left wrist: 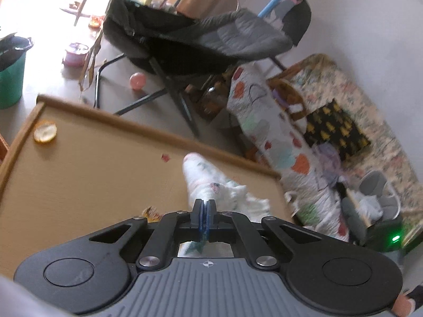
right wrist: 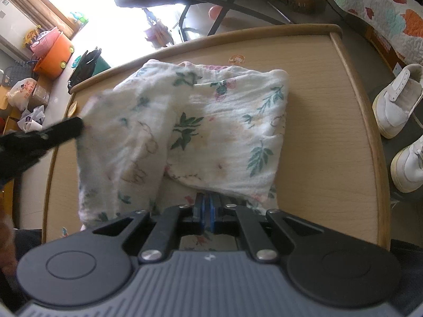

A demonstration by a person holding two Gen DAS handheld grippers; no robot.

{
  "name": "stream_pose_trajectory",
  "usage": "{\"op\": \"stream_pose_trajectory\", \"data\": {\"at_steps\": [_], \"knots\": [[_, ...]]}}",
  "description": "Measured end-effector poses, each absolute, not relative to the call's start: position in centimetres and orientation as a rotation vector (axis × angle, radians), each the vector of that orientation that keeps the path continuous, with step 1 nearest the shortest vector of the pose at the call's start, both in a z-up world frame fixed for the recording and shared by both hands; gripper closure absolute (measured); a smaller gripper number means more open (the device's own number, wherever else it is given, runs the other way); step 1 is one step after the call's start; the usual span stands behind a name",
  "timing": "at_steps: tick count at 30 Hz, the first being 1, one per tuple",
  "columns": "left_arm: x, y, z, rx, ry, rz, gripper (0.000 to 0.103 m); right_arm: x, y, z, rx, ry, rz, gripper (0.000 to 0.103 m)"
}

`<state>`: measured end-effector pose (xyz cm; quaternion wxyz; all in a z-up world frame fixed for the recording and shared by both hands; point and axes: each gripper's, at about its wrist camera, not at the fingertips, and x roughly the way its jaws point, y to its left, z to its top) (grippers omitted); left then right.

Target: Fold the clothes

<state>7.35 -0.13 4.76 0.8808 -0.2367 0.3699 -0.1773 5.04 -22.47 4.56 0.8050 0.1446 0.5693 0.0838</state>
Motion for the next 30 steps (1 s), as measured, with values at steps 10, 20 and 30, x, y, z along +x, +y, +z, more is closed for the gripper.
{"op": "stream_pose_trajectory", "data": {"at_steps": [10, 20, 30], "knots": [[5.8, -1.7, 9.3, -0.467, 0.7, -0.386, 0.102, 5.0, -22.5, 4.6, 0.301, 1.224, 0.18, 0.101], [6.1, 4.8, 10.5, -0.349, 0.721, -0.173, 0.102, 5.1, -22.7, 4.6, 0.285, 1.231, 0.189, 0.1], [7.8, 5.1, 10.6, 0.063, 0.783, 0.034, 0.098, 5.3, -21.7, 4.8, 0.225, 1.229, 0.196, 0.097]]}}
